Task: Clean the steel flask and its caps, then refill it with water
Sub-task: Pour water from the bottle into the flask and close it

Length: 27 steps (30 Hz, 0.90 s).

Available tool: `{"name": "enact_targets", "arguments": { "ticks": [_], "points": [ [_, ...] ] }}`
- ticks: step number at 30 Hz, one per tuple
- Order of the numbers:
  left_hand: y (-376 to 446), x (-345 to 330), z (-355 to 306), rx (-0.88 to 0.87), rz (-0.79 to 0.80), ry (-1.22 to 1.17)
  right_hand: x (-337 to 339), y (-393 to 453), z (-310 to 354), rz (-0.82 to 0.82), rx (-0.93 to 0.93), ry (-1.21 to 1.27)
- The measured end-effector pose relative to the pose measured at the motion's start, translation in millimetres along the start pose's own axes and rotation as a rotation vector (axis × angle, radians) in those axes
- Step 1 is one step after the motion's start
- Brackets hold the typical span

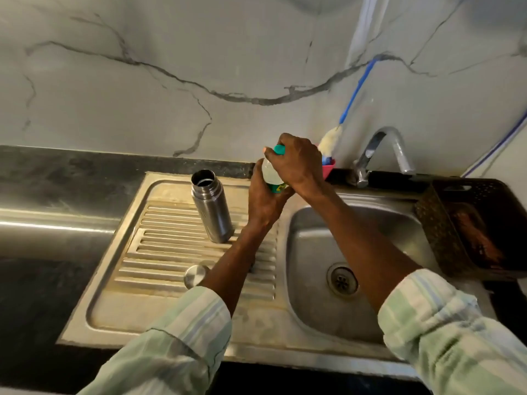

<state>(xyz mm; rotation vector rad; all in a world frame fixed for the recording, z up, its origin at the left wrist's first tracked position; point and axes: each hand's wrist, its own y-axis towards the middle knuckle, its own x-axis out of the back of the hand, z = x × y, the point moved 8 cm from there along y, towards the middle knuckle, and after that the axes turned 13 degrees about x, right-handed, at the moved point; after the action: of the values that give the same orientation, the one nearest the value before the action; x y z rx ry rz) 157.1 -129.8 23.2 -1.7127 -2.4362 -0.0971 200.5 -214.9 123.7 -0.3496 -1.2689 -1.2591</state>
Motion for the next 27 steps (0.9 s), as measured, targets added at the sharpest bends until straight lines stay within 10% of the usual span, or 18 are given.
{"name": "enact_targets", "arguments": {
  "ticks": [12, 27],
  "points": [
    [-122.3, 25.5, 9.3, 0.03, -0.214, 0.204, 60.1, -92.2, 50.3, 0.172, 0.131, -0.339],
    [-153.8, 80.3, -10.8, -0.008, 0.033, 0.127, 67.4, -115.3, 109.5, 0.335, 0.463, 0.441]
  ]
}}
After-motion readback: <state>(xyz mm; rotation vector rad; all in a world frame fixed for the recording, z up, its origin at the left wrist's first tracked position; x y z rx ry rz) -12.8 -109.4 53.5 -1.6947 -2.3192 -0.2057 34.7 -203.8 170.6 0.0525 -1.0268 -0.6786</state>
